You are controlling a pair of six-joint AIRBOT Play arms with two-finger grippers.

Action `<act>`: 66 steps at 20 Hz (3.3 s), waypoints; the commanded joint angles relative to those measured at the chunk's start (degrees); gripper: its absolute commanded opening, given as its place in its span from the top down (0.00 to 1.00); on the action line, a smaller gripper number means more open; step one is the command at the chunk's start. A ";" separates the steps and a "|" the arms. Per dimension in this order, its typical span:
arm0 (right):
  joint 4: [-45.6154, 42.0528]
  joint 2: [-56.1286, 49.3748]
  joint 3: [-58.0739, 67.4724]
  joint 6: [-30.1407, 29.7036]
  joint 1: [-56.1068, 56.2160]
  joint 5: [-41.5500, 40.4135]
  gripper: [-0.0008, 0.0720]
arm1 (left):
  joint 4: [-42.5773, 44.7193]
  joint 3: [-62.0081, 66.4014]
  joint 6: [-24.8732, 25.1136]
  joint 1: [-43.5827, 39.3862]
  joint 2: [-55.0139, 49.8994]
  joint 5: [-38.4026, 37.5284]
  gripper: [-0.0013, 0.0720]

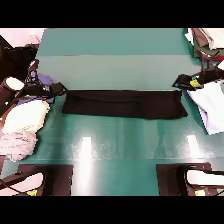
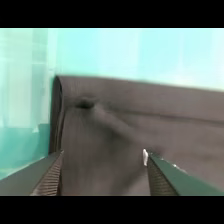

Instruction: Fold the shirts.

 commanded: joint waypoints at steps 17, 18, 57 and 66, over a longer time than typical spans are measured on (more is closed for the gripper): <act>11.47 -5.16 -10.19 -20.37 -20.79 11.65 0.12 | -0.09 5.88 1.77 -10.62 -2.05 -18.14 0.95; 12.46 -6.27 -9.79 -21.09 -20.79 12.20 0.12 | -0.11 5.88 1.75 -11.61 -2.05 -17.51 0.95; 23.61 -4.44 31.89 -4.90 20.31 20.72 0.96 | -7.37 40.63 -4.33 -32.92 -37.99 -9.18 0.95; 23.58 -15.19 39.36 -4.57 29.88 18.36 0.96 | 8.87 44.48 -4.28 -21.68 -25.94 -25.55 0.95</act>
